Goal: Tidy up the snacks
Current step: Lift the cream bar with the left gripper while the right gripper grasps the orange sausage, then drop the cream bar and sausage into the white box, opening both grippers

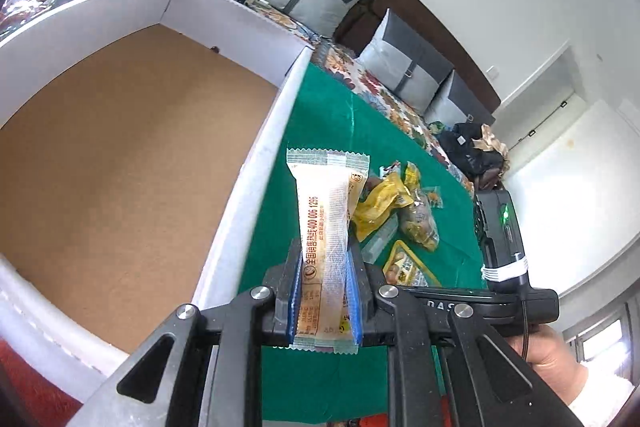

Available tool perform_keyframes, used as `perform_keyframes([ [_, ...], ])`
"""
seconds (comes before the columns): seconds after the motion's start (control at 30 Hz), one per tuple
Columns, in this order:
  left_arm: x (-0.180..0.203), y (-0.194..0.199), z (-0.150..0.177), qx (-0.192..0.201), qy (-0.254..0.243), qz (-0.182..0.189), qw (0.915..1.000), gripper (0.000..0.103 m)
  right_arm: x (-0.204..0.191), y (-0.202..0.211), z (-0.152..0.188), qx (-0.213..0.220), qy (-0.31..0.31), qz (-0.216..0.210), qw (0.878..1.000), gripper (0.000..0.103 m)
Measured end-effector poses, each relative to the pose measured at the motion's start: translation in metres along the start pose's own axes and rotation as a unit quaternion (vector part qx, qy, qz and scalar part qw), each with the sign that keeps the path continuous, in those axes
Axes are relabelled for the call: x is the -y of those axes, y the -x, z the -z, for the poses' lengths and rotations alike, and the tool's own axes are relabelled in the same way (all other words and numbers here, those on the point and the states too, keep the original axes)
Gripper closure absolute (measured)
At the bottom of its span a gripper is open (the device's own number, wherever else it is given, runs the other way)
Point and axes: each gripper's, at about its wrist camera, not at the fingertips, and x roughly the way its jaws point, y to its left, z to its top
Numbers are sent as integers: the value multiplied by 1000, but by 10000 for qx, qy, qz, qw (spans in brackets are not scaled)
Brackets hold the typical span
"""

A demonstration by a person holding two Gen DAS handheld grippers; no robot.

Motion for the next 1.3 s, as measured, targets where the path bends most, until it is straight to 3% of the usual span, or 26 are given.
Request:
perform_keyframes([
  [0.03, 0, 1, 1, 7, -54, -124, 9999, 85, -9, -9, -3, -37, 73, 177, 9998, 74],
  [0.07, 2, 3, 2, 23, -132, -226, 9997, 85, -17, -14, -4, -23, 146, 265, 9995, 54],
  [0.13, 7, 7, 0, 68, -245, -396, 9989, 85, -30, -22, -5, 5, 232, 330, 9992, 37],
  [0.3, 19, 11, -5, 90, -504, -707, 9962, 85, -46, -47, -8, -228, 422, 728, 9962, 47],
  [0.37, 17, 15, -10, 78, -564, -821, 9950, 85, -44, -55, -8, -238, 434, 906, 9947, 78],
  [0.4, 15, 17, -12, 67, -580, -889, 9943, 85, -44, -54, -8, -169, 503, 952, 9940, 86],
  [0.47, 9, 23, -20, 53, -604, -1044, 9927, 85, -40, -50, -7, -218, 465, 810, 9954, 87],
  [0.6, -13, 43, -47, 106, -702, -1495, 9862, 85, -48, -3, -16, 197, 424, 256, 9986, 87],
  [0.73, -43, 56, -81, 112, -634, -1995, 9778, 85, -101, 53, -35, 732, 769, -375, 9936, 87],
  [0.83, -67, 59, -96, 86, -588, -2462, 9674, 84, -146, 70, -45, 902, 1066, -702, 9877, 86],
  [0.9, -84, 56, -100, 50, -496, -2824, 9580, 71, -171, 61, -47, 922, 1202, -798, 9852, 81],
  [0.93, -93, 55, -100, 1, -434, -2960, 9542, 50, -183, 57, -51, 941, 1243, -808, 9845, 71],
  [0.97, -103, 56, -100, 5, -373, -3071, 9509, 36, -191, 53, -53, 953, 1265, -832, 9839, 62],
  [1.0, -109, 58, -96, 59, -336, -3175, 9477, 36, -188, 51, -51, 985, 1273, -834, 9834, 55],
  [1.07, -119, 66, -89, 125, -238, -3290, 9439, 36, -187, 51, -50, 1073, 1314, -903, 9814, 55],
  [1.2, -113, 70, -78, 262, -143, -3223, 9462, 36, -153, 73, -26, 1336, 1374, -706, 9789, 45],
  [1.3, -83, 62, -74, 363, -334, -2951, 9542, 36, -105, 80, -18, 1565, 1199, -354, 9797, 41],
])
